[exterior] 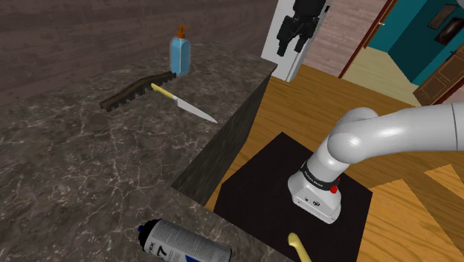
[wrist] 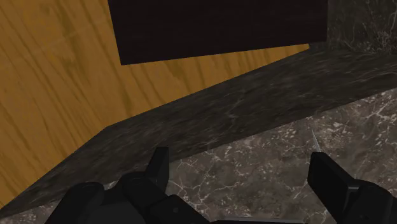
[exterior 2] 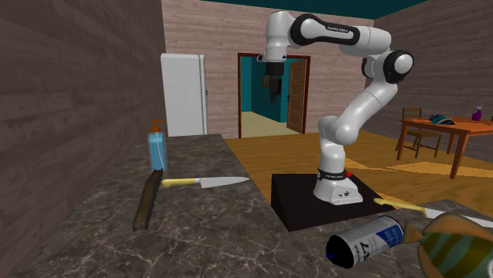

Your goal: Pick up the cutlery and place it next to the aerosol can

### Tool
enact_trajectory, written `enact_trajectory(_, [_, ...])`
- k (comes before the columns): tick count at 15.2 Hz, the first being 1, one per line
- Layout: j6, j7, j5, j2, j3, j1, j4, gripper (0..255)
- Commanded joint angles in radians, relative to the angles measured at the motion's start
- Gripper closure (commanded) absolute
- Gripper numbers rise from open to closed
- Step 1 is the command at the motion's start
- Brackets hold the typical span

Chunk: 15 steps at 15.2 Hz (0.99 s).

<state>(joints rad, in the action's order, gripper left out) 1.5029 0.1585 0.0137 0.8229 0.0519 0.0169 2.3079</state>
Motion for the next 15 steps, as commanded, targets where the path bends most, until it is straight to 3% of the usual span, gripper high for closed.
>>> enact_trajectory(1, [0.000, 0.000, 0.000, 0.000, 0.000, 0.000, 0.000, 0])
enact_trajectory(15, [0.404, -0.034, -0.037, -0.397, 0.077, -0.070, 0.005, 0])
